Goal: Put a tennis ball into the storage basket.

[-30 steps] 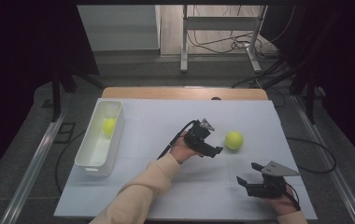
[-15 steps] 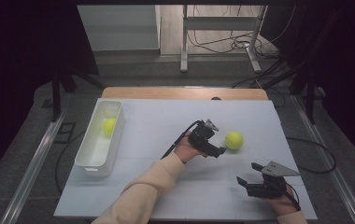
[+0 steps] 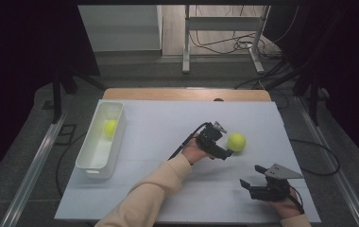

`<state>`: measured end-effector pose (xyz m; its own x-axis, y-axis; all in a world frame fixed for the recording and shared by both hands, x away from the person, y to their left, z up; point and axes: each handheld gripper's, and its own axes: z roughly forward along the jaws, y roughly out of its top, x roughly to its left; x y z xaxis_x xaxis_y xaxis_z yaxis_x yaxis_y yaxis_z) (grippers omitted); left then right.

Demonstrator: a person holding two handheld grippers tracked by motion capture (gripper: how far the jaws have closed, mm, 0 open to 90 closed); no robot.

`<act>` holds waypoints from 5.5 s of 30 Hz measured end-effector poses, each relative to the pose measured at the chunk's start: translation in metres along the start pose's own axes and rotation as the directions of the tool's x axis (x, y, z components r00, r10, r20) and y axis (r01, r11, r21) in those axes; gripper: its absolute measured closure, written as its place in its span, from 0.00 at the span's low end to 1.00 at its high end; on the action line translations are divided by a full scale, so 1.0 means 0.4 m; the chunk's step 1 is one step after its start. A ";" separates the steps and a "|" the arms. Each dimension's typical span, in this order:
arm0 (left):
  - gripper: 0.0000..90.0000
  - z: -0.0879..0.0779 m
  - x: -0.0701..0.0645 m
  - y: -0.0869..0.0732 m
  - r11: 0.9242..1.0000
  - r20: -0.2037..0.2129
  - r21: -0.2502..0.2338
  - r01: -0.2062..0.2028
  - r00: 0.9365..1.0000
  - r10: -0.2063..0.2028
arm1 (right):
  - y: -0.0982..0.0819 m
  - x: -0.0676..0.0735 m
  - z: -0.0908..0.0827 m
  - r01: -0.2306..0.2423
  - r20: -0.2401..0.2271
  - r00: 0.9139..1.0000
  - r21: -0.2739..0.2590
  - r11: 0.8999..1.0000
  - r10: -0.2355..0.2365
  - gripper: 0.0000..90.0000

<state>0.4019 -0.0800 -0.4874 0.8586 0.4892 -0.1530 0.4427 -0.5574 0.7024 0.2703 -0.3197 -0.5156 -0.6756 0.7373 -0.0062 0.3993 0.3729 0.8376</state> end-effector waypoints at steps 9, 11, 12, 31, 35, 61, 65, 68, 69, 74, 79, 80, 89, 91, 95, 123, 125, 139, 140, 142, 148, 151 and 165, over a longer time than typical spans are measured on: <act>0.15 0.024 -0.004 0.014 1.000 0.000 0.012 -0.020 1.000 0.020 | -0.001 0.000 -0.002 -0.002 -0.002 1.000 -0.003 1.000 0.002 0.20; 0.15 0.029 -0.001 0.015 1.000 0.000 0.014 -0.022 1.000 0.022 | -0.001 0.000 -0.002 -0.001 -0.002 1.000 -0.002 1.000 0.001 0.20; 0.15 0.033 -0.001 0.016 1.000 0.001 0.014 -0.018 1.000 0.018 | -0.001 0.000 -0.002 -0.002 -0.001 1.000 -0.002 1.000 0.002 0.20; 0.15 0.092 0.016 0.036 0.999 0.003 0.042 -0.019 1.000 0.018 | -0.004 -0.002 -0.006 -0.008 0.003 1.000 -0.004 1.000 0.008 0.20; 0.15 0.105 0.017 0.043 0.999 0.001 0.042 -0.019 1.000 0.019 | -0.005 -0.003 -0.006 -0.010 0.000 1.000 -0.007 1.000 0.010 0.20; 0.15 0.166 0.023 0.079 0.999 -0.012 0.037 -0.001 1.000 0.002 | -0.008 -0.005 -0.009 -0.015 0.001 1.000 -0.001 1.000 0.015 0.20; 0.26 0.170 0.025 0.081 1.000 0.004 0.021 0.011 1.000 -0.011 | -0.009 -0.006 -0.010 -0.017 0.000 1.000 -0.004 1.000 0.017 0.20; 0.28 0.169 0.024 0.083 1.000 0.000 0.027 0.002 1.000 -0.002 | -0.009 -0.006 -0.010 -0.019 0.002 1.000 -0.003 1.000 0.019 0.20; 0.28 0.169 0.024 0.083 1.000 0.000 0.027 0.002 1.000 -0.002 | -0.009 -0.006 -0.010 -0.020 0.002 1.000 -0.003 1.000 0.020 0.20; 0.29 0.158 0.023 0.083 0.999 -0.031 0.028 -0.023 0.999 0.024 | -0.010 -0.006 -0.011 -0.020 0.003 1.000 -0.003 1.000 0.020 0.20; 0.29 0.137 0.025 0.086 1.000 -0.021 0.015 -0.010 1.000 0.010 | -0.010 -0.006 -0.011 -0.020 0.004 1.000 -0.002 1.000 0.020 0.20; 0.29 0.134 0.024 0.086 1.000 -0.020 0.011 -0.012 1.000 0.012 | -0.010 -0.006 -0.011 -0.019 0.004 1.000 -0.002 1.000 0.019 0.20; 0.29 0.099 0.019 0.068 1.000 -0.008 0.009 -0.019 1.000 0.019 | -0.011 -0.006 -0.012 -0.017 0.007 1.000 -0.002 1.000 0.017 0.20; 0.29 0.092 0.019 0.065 1.000 -0.008 0.007 -0.018 1.000 0.018 | -0.010 -0.005 -0.012 -0.015 0.009 1.000 0.000 1.000 0.015 0.20; 0.29 0.078 0.021 0.058 1.000 -0.004 0.003 -0.020 1.000 0.020 | -0.011 -0.005 -0.012 -0.015 0.010 1.000 0.001 1.000 0.015 0.20; 0.29 -0.007 0.009 0.008 0.998 0.027 -0.063 -0.016 0.999 0.018 | -0.011 -0.004 -0.011 -0.014 0.012 1.000 0.002 1.000 0.014 0.20; 0.29 -0.015 0.009 0.003 0.997 0.025 -0.070 -0.015 1.000 0.017 | -0.011 -0.004 -0.011 -0.013 0.013 1.000 0.004 1.000 0.013 0.20; 0.29 -0.050 0.010 -0.021 0.997 0.024 -0.072 -0.011 1.000 0.013 | -0.011 -0.004 -0.011 -0.013 0.014 1.000 0.005 1.000 0.012 0.20; 0.29 -0.053 0.010 -0.024 0.997 0.025 -0.076 -0.007 1.000 0.008 | -0.011 -0.004 -0.011 -0.013 0.015 1.000 0.005 1.000 0.013 0.20; 0.29 -0.057 0.009 -0.026 0.997 0.024 -0.076 -0.006 1.000 0.008 | -0.011 -0.004 -0.011 -0.013 0.014 1.000 0.005 1.000 0.013 0.20; 0.29 -0.078 0.004 -0.040 0.997 0.023 -0.081 -0.012 1.000 0.014 | -0.011 -0.003 -0.010 -0.012 0.015 1.000 0.004 1.000 0.011 0.20; 0.29 -0.090 0.001 -0.045 0.996 0.025 -0.083 -0.017 1.000 0.019 | -0.011 -0.003 -0.010 -0.011 0.016 1.000 0.005 1.000 0.011 0.20; 0.29 -0.129 -0.014 -0.065 0.995 0.025 -0.091 -0.027 0.999 0.029 | -0.011 -0.002 -0.009 -0.010 0.020 1.000 0.010 1.000 0.010 0.20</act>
<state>0.3722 -0.0338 -0.4688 0.8774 0.4558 -0.1498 0.3942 -0.5069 0.7666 0.2667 -0.3239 -0.5171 -0.6593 0.7518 -0.0088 0.4120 0.3710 0.8322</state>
